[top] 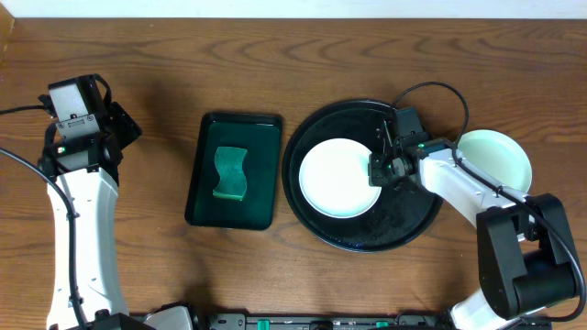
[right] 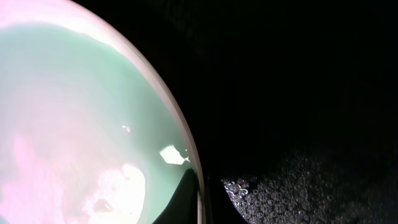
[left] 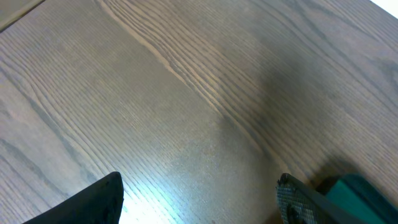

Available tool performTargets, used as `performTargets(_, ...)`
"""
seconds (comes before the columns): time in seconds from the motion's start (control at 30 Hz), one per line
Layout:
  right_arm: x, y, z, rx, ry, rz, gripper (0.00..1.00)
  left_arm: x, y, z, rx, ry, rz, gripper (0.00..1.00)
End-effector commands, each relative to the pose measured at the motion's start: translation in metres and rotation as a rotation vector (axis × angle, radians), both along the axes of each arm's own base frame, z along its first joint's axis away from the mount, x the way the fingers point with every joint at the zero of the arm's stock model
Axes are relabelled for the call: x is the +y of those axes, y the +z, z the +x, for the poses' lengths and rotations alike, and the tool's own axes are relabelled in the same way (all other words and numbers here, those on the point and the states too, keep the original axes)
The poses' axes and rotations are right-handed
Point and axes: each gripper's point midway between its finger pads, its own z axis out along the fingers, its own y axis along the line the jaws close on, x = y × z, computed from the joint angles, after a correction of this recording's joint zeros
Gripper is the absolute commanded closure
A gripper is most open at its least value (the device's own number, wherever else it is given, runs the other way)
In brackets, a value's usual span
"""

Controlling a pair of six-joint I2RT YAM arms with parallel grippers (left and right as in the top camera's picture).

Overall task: Clean dirty plates on tray and stack at the side
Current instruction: 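Lift the white plate by its rim with the right gripper, tilting it left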

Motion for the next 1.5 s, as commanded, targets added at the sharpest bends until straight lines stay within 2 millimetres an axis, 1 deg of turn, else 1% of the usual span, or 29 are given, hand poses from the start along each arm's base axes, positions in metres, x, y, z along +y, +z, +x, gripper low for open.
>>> performTargets(0.0,0.007,0.005,-0.003,0.019,0.019,0.005,0.99,0.003,0.007,-0.001,-0.013,0.012,0.014,0.21)
performTargets(0.1,0.007,0.013,-0.003,0.043,0.016,0.001,0.99,0.003,0.007,0.000,-0.014,0.012,0.014,0.21)
performTargets(0.33,0.010,0.039,0.000,0.080,0.015,0.002,0.99,0.003,0.007,-0.001,-0.013,0.012,0.014,0.21)
performTargets(0.43,0.015,0.049,0.002,0.087,0.021,0.023,0.99,0.003,0.007,0.000,-0.014,0.012,0.014,0.21)
performTargets(0.73,0.024,0.084,0.014,0.077,0.012,0.060,0.99,0.003,0.007,0.000,-0.014,0.012,0.014,0.21)
performTargets(0.87,0.030,0.091,0.016,0.074,0.020,0.094,0.99,0.003,0.007,-0.001,-0.013,0.012,0.014,0.21)
performTargets(1.03,0.042,0.095,0.016,0.072,0.039,0.151,0.99,0.003,0.007,-0.001,-0.013,0.012,0.014,0.21)
performTargets(1.13,0.046,0.096,0.017,0.071,0.019,0.162,0.99,0.003,0.007,-0.001,-0.013,0.012,0.014,0.21)
performTargets(1.2,0.052,0.097,0.018,0.062,0.015,0.168,0.99,0.003,0.007,0.000,-0.014,0.012,0.014,0.21)
performTargets(1.3,0.066,0.098,0.023,0.021,0.003,0.156,0.99,0.003,0.007,-0.001,-0.013,0.012,0.014,0.21)
performTargets(1.47,0.096,0.105,0.032,-0.091,-0.008,0.134,0.99,0.003,0.007,-0.001,-0.013,0.012,0.014,0.21)
